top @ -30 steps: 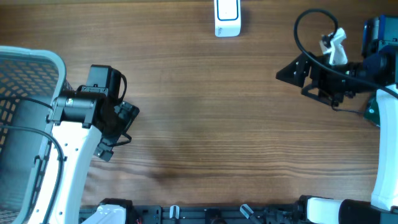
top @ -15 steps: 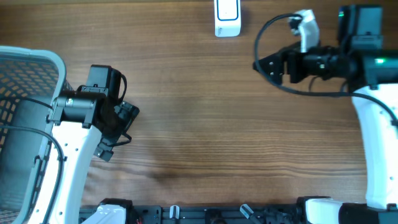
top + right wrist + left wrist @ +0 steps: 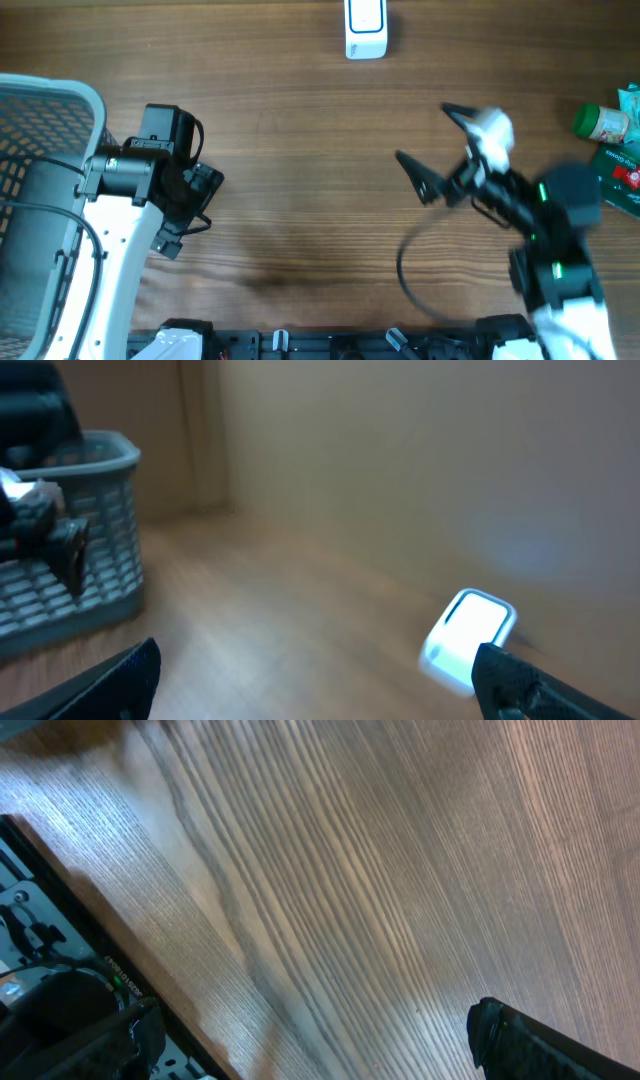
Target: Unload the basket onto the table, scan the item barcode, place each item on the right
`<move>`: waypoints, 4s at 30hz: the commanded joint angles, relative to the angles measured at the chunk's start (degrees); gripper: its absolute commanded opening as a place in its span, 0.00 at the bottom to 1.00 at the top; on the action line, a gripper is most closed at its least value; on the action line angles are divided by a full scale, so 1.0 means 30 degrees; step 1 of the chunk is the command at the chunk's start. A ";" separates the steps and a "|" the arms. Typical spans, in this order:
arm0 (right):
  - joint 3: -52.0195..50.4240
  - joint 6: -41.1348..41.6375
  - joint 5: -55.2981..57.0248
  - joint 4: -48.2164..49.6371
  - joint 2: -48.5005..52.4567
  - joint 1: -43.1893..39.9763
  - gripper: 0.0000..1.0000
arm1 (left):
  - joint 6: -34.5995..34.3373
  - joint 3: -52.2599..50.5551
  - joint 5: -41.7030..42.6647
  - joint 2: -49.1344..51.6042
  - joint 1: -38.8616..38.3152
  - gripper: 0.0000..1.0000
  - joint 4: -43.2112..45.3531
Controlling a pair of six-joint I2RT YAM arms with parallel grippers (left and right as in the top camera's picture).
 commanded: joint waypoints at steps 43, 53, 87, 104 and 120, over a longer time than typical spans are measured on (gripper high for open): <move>-1.1533 0.7140 1.0418 -0.1953 -1.3850 -0.3708 1.00 | 0.0087 0.0182 0.0015 -0.0168 0.0087 1.00 -0.0007; -1.1533 0.7133 1.0426 -0.1953 -1.3850 -0.3708 1.00 | 0.0124 0.0182 0.0000 -0.0168 0.0073 1.00 -0.0029; -1.1533 0.7140 1.0418 -0.1953 -1.3850 -0.3708 1.00 | 1.4957 -2.2250 0.1676 -2.3227 -0.0058 1.00 2.9048; -1.1533 0.7140 1.0426 -0.1953 -1.3850 -0.3708 1.00 | 1.7602 -2.3474 0.2361 -2.4363 0.0335 1.00 2.5930; -1.1533 0.7133 1.0418 -0.1953 -1.3850 -0.3708 1.00 | 1.7602 -2.3474 0.2361 -2.4327 0.0335 1.00 2.5951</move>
